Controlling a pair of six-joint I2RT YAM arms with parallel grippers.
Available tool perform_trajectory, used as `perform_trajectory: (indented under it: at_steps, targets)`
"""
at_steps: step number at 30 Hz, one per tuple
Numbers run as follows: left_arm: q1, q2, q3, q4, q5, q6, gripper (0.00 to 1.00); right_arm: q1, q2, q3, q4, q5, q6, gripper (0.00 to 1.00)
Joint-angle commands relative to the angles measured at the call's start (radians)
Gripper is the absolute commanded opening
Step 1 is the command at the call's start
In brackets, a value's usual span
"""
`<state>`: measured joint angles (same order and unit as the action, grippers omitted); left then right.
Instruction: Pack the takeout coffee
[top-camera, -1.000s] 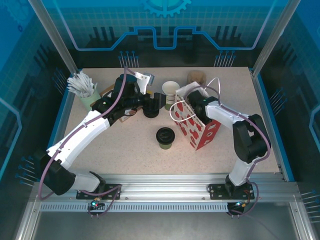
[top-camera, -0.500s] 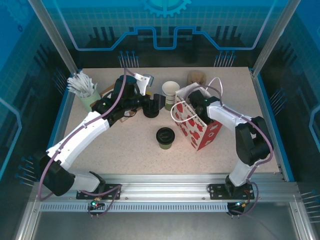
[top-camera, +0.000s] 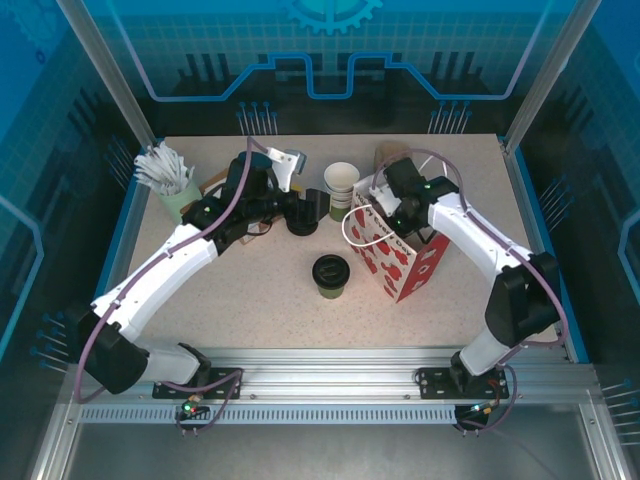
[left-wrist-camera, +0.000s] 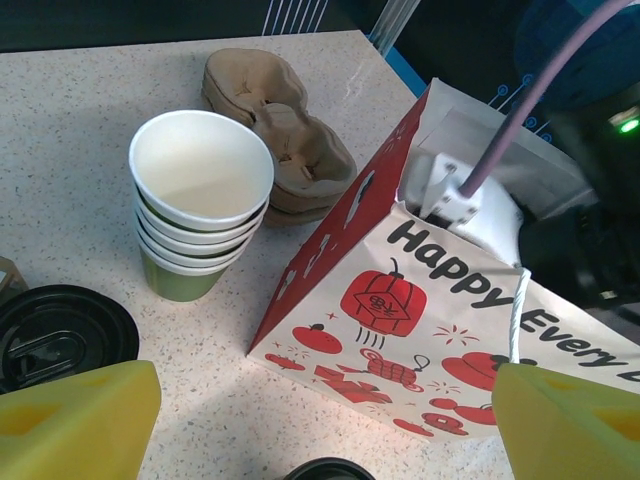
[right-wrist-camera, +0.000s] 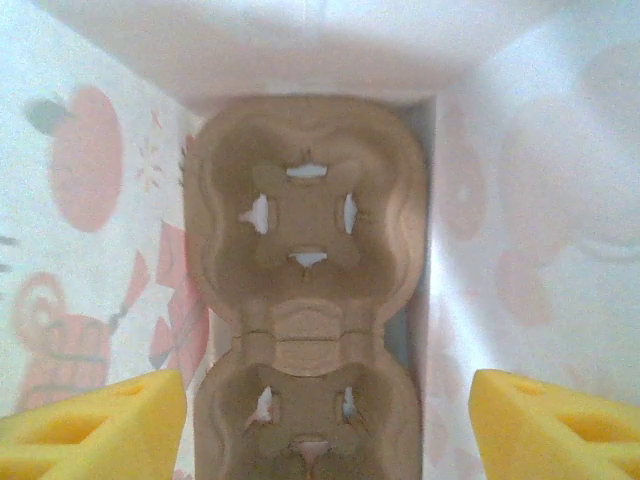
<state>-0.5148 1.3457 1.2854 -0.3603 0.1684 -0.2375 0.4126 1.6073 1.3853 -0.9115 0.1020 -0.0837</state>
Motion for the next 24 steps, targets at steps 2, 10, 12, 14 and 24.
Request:
perform_trajectory:
  at_steps: [2, 10, 12, 14, 24]
  targets:
    - [0.015, -0.036, -0.016, 0.007, -0.015, -0.002, 0.88, 0.017, -0.040, 0.108, -0.100, 0.006, -0.020, 0.75]
    - [0.022, -0.051, -0.024, 0.001, -0.012, -0.003, 0.87, 0.012, -0.049, 0.266, -0.172, 0.015, -0.043, 0.75]
    - [0.024, -0.055, -0.025, 0.001, -0.012, -0.003, 0.88, 0.010, -0.047, 0.308, -0.187, 0.011, -0.049, 0.75]
    - [0.026, -0.058, -0.028, 0.000, -0.013, -0.005, 0.87, 0.011, -0.047, 0.343, -0.200, 0.004, -0.053, 0.75]
    - [0.064, -0.099, -0.077, 0.004, 0.012, -0.042, 0.87, 0.026, -0.113, 0.467, -0.218, -0.098, -0.035, 0.75]
